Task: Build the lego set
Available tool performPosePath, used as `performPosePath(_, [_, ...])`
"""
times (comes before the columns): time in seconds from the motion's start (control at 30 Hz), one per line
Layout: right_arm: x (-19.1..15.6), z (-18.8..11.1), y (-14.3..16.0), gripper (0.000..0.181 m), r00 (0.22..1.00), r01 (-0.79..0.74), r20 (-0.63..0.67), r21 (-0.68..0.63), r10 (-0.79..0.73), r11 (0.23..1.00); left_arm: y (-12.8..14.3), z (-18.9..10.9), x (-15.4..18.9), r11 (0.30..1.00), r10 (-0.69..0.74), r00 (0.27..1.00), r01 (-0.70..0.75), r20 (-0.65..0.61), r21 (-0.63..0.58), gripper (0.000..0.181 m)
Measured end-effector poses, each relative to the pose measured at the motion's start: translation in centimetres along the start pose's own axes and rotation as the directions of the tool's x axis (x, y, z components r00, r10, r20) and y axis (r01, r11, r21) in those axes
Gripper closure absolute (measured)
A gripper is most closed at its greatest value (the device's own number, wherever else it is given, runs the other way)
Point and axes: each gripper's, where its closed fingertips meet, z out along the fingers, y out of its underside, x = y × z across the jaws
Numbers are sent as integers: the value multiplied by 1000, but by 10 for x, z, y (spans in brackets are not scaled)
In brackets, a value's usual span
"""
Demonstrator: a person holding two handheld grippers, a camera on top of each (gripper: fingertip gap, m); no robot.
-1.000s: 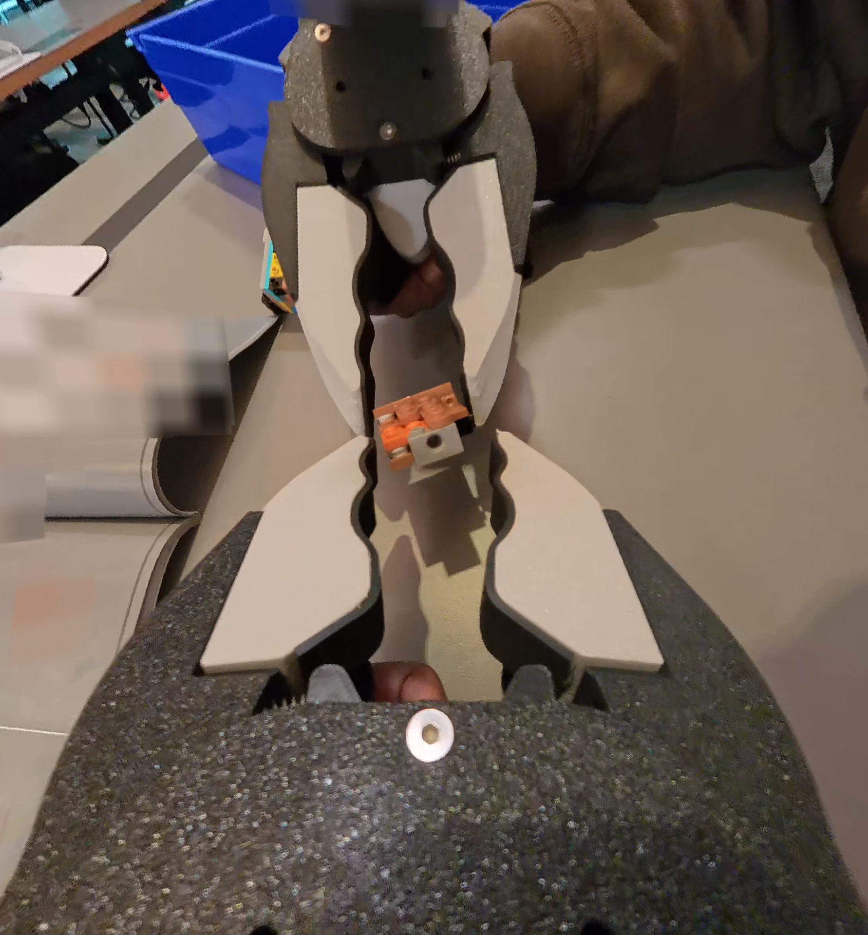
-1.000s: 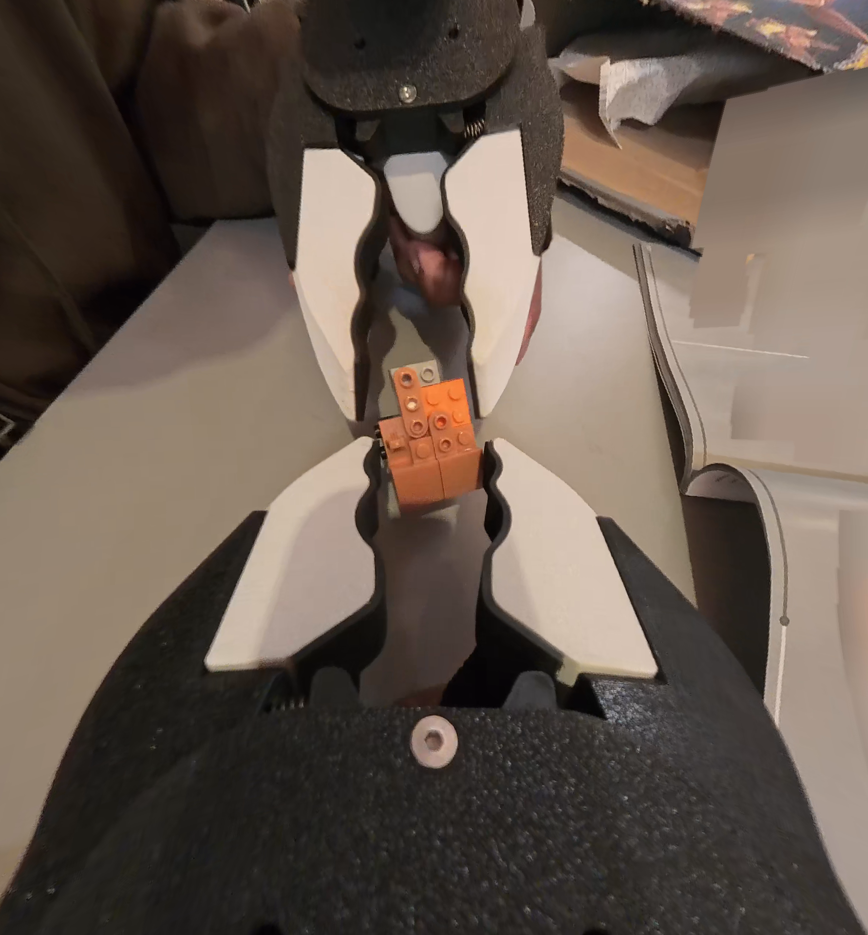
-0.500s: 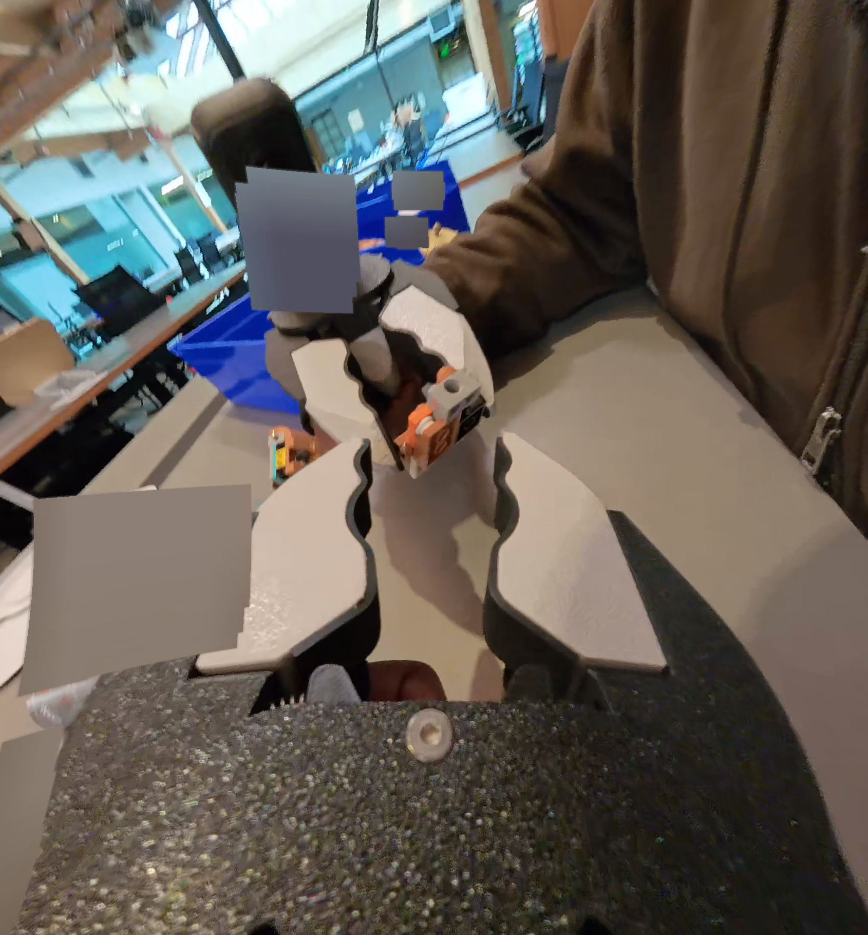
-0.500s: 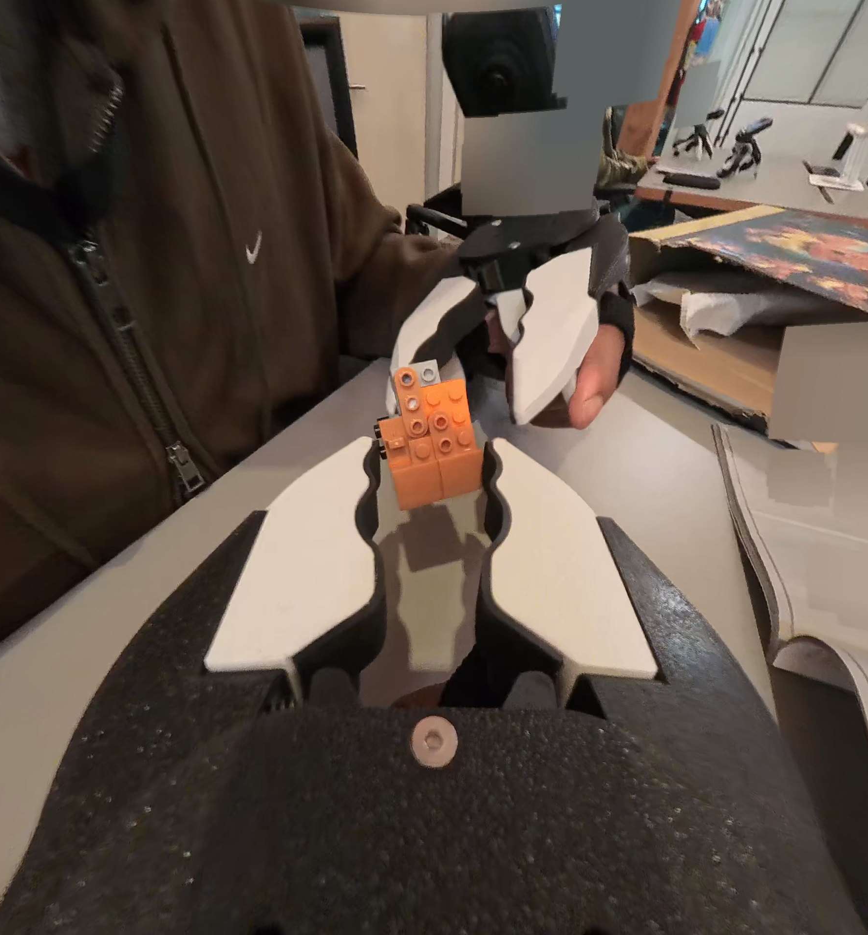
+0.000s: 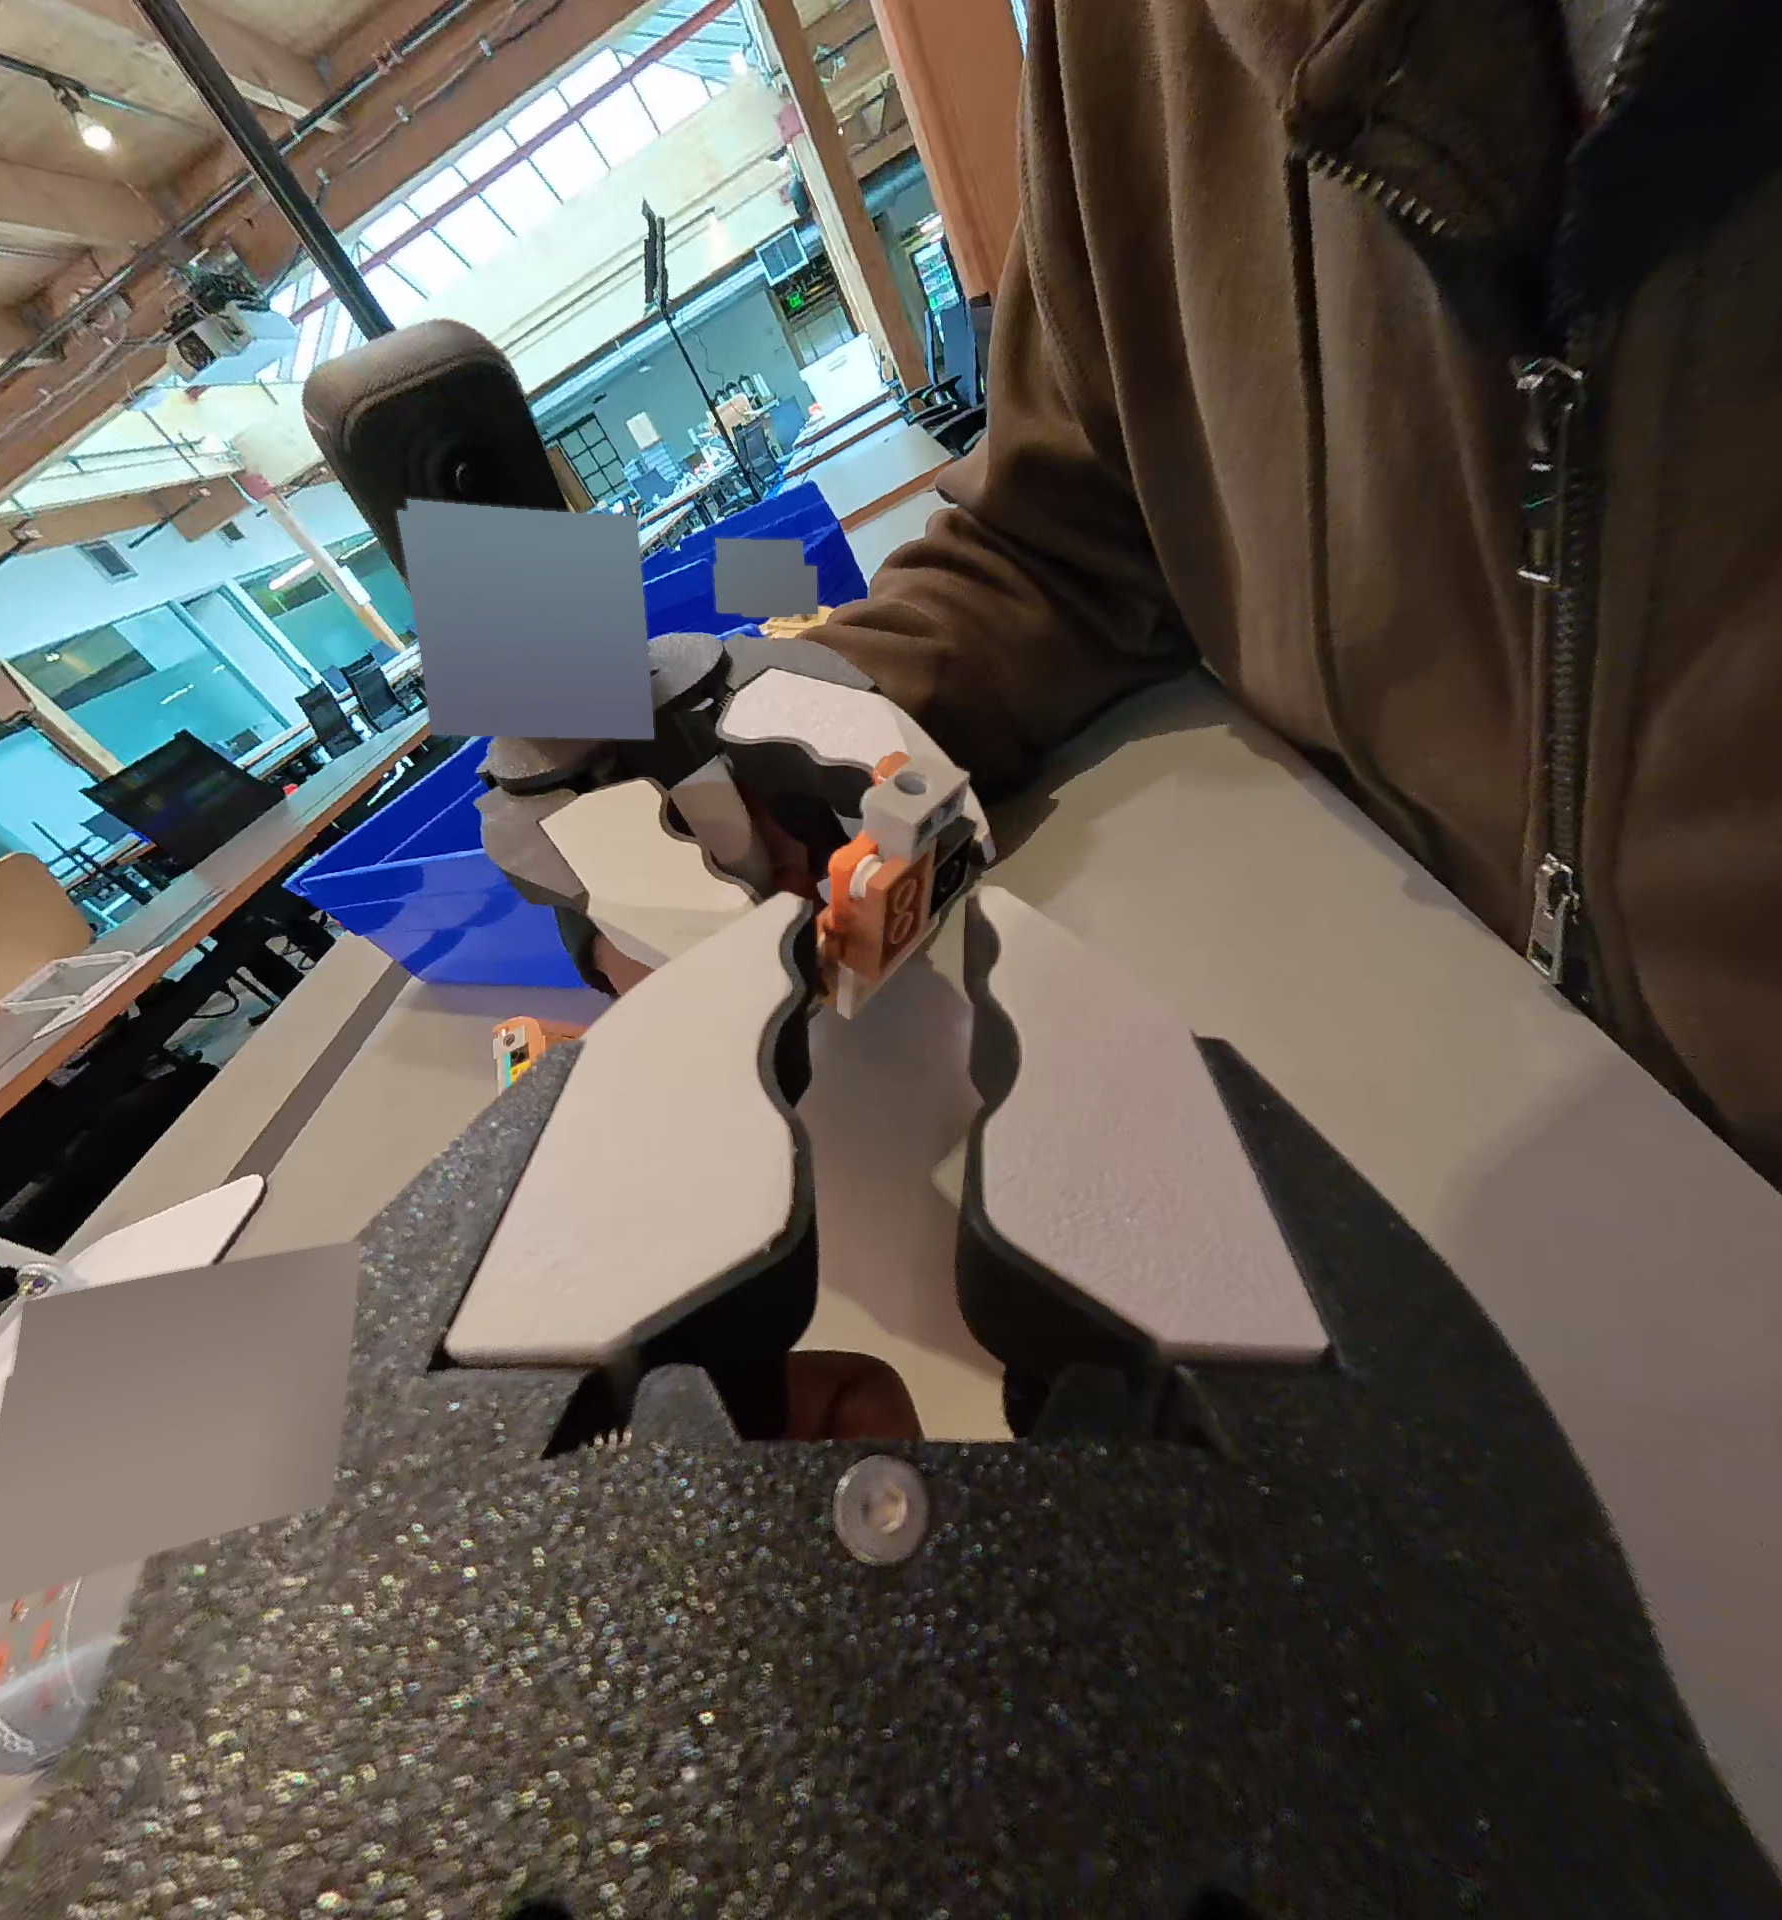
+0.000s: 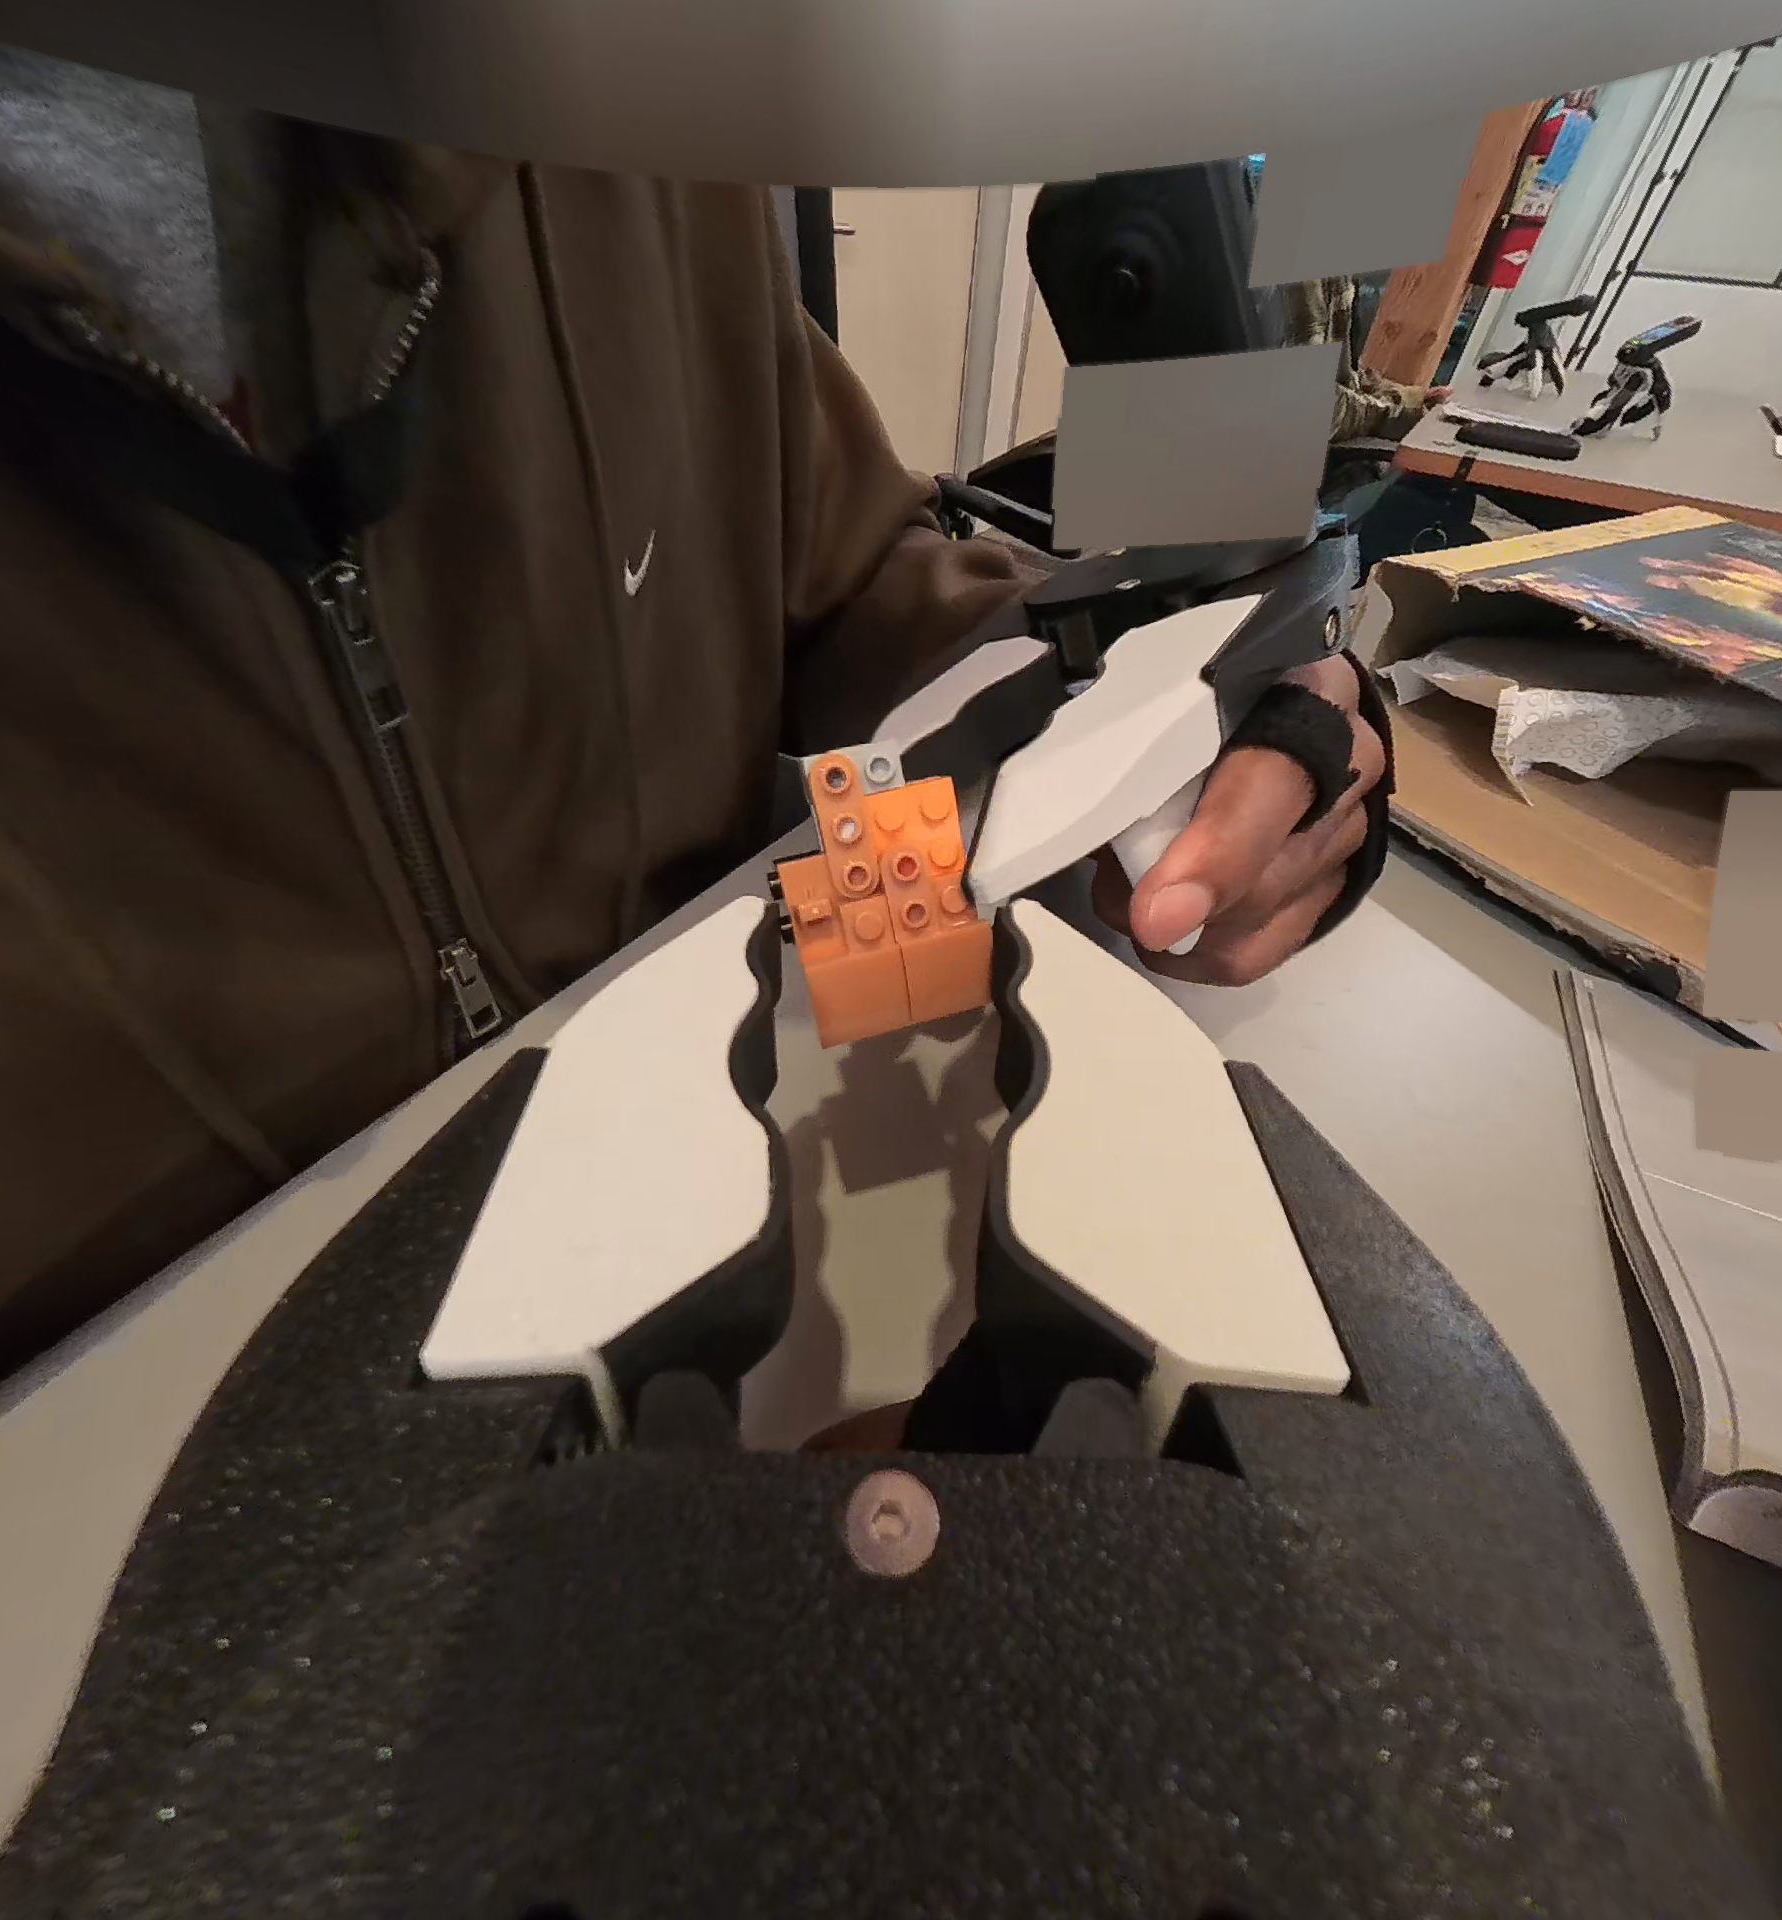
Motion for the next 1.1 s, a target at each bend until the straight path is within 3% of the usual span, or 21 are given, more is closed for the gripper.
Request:
performPosePath(0.83, [-8,5,-2,142,999,13,41,-15,-12,1000,-2,1,2,992,124,992,-124,33,6,167])
performPosePath(1.1, [1,1,-5,142,999,24,-36,-17,-25,1000,0,-3,-6,995,99,991,-100,85,8,167])
